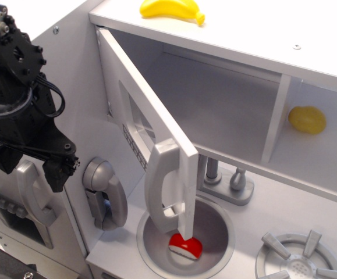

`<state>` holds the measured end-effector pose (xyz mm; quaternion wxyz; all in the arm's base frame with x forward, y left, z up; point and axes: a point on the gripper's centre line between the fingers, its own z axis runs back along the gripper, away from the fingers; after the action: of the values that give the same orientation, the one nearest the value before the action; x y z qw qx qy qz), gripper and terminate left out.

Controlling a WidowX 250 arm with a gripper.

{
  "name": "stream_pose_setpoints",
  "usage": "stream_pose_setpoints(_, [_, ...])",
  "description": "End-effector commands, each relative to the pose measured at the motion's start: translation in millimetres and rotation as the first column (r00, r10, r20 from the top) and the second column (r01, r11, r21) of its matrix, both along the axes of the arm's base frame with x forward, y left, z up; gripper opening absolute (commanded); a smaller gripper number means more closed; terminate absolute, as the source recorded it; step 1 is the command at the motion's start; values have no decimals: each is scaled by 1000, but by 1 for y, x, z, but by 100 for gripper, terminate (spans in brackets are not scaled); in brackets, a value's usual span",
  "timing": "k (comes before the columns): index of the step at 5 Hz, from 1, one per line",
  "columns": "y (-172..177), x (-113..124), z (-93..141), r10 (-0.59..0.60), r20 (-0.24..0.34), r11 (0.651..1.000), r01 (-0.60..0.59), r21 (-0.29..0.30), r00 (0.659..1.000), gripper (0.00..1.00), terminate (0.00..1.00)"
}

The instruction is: Close microwave

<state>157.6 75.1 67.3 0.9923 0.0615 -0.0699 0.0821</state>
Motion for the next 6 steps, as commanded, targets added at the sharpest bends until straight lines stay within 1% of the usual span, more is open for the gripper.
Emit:
stream_pose_setpoints(1, [0,0,0,0,0,1000,0,0,1000,100,0])
stream_pose_setpoints(2, [-16,22,-2,64,19,997,-63,-33,998,100,0])
stream_pose_setpoints(3, [-31,39,2,89,34,995,-87,-56,995,100,0])
stream_pose_setpoints(4, [-42,53,0,100,55,994,-97,-54,994,100,0])
stream_pose_setpoints(6, [-63,74,2,55,120,997,-49,-54,991,100,0])
